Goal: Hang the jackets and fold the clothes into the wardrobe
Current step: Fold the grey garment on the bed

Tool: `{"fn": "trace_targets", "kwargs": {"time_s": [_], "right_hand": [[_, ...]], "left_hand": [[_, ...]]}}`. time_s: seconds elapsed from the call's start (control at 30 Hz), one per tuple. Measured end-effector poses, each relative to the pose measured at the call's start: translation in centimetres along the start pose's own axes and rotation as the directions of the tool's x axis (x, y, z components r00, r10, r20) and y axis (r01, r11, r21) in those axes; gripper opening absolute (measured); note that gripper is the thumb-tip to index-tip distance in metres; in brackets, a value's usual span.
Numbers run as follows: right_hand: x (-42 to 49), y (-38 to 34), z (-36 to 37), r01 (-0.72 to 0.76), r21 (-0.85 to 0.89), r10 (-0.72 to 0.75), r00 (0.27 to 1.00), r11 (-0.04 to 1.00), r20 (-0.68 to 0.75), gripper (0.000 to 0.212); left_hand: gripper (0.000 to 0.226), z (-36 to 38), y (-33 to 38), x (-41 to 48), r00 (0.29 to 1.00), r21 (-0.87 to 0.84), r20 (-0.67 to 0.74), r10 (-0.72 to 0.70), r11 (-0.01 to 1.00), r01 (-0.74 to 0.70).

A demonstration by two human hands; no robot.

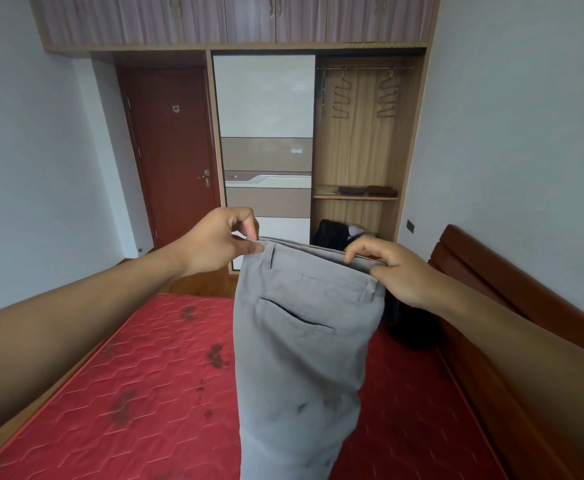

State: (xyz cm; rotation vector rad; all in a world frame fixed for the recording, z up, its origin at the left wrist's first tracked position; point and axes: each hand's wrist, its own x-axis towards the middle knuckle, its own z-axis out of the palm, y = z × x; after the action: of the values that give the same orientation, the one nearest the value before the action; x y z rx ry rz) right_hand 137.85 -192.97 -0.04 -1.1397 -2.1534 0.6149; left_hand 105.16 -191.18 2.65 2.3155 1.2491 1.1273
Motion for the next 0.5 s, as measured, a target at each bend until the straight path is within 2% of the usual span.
{"fn": "trace_targets", "kwargs": {"time_s": [0.13, 0.23, 0.3, 0.33, 0.4, 0.43, 0.5], "right_hand": [[0.0, 0.0, 0.0, -0.017, 0.046, 0.017, 1.000, 0.999, 0.009, 0.031], [0.4, 0.4, 0.5, 0.050, -0.123, -0.054, 0.998, 0.991, -0.031, 0.026], [1.0, 0.3, 1.1, 0.058, -0.135, -0.076, 0.989, 0.989, -0.127, 0.020], [1.4, -0.1, 1.3, 0.059, -0.098, -0.076, 0.982, 0.993, -0.171, 0.019], [2.0, -1.2, 2.0, 0.040, 0.082, -0.022, 0.977, 0.996, -0.212, 0.029], [2.3, -1.8, 2.4, 0.028, 0.192, 0.014, 0.976, 0.981, -0.218, 0.035], [3.2, -2.7, 3.0, 0.011, 0.361, 0.089, 0.962, 0.933, -0.258, 0.040]], "left_hand": [[0.023, -0.9, -0.1, 0.6, 0.999, -0.036, -0.046, -0.005, 0.999, 0.003], [0.021, -1.5, -0.2, 0.6, 0.999, -0.004, -0.045, 0.001, 1.000, -0.001], [0.019, -2.5, -0.3, 0.6, 1.000, 0.065, -0.008, 0.024, 0.998, -0.024], [0.021, -3.2, -0.3, 0.5, 0.999, 0.118, 0.028, 0.037, 0.992, -0.040], [0.040, -4.7, -0.2, 0.4, 0.996, 0.212, 0.084, 0.029, 0.976, -0.046], [0.048, -5.4, -0.1, 0.2, 0.996, 0.230, 0.090, 0.008, 0.973, -0.028], [0.049, -6.6, -0.1, -0.2, 0.997, 0.211, 0.067, -0.028, 0.977, 0.013]]}}
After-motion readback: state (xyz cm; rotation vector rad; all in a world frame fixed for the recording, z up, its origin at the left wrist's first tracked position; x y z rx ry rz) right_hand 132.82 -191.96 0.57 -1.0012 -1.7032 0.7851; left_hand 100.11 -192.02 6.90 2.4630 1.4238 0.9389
